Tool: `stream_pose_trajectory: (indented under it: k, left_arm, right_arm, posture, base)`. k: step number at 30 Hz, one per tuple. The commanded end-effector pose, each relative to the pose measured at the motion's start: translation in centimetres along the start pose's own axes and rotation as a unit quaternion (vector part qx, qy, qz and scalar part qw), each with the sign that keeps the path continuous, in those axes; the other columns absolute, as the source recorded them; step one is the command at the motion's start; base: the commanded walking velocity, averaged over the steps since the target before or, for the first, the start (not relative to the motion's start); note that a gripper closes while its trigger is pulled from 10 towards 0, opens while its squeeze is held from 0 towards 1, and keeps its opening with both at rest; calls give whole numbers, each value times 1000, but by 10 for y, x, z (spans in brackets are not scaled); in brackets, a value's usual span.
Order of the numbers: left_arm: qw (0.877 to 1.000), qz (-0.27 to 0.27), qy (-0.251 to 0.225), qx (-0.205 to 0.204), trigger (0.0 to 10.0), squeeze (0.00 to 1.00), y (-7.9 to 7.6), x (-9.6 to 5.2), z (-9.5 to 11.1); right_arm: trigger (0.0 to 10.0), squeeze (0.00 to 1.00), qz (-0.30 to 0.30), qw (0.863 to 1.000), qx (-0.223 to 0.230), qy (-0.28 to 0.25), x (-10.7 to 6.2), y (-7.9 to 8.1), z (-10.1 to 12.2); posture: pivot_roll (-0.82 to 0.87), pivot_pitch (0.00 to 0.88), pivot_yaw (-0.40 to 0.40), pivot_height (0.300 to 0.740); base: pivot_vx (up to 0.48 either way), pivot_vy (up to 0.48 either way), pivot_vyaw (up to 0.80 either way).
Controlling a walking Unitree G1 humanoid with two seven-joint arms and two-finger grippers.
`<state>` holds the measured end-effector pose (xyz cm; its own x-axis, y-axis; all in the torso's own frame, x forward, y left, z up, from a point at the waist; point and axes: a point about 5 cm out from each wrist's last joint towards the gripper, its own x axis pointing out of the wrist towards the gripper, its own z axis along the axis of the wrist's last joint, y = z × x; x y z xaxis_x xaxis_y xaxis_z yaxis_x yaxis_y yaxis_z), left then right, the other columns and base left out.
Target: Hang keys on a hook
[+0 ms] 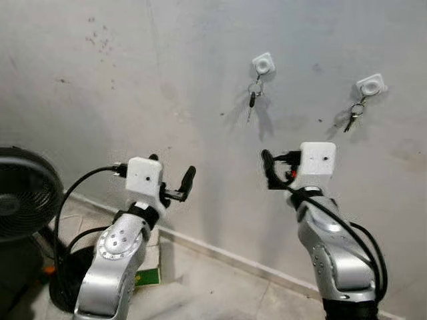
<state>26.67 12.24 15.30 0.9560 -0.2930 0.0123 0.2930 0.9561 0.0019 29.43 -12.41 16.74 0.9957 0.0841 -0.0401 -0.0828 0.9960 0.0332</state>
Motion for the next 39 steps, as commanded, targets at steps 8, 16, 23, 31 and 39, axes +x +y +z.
stream_pose_trajectory:
  k: [8, 16, 23, 31, 39]
  left_arm:
    - [1000, -4, -3, -3, 10000, 0, -7, 3, 0]
    - [1000, -3, -2, -4, 10000, 0, -7, 2, -1]
    - [1000, -5, -3, -2, 10000, 0, -7, 3, -1]
    - [1000, -4, -2, -2, 10000, 0, -8, 3, -1]
    - [1000, -2, -1, -2, 10000, 0, -7, 3, -1]
  right_arm:
    - [10000, 0, -10, 1000, 0, 3, 3, -4, 2]
    - [10000, 0, -8, 1000, 3, 7, 3, -3, 1]
    - [10000, 0, -2, 1000, 4, -3, 4, -1, 3]
    - [10000, 0, 0, 1000, 4, -2, 5, 0, 2]
    - [10000, 0, -1, 1000, 6, -1, 6, 1, 2]
  posture:
    - [21, 0, -12, 740]
    - [21, 0, -10, 740]
    - [24, 0, -9, 740]
    - [26, 0, -11, 740]
    - [29, 0, -9, 740]
  base:
    - [0, 0, -800]
    - [0, 0, -800]
    - [0, 0, -339]
    - [0, 0, 0]
    - [0, 0, 0]
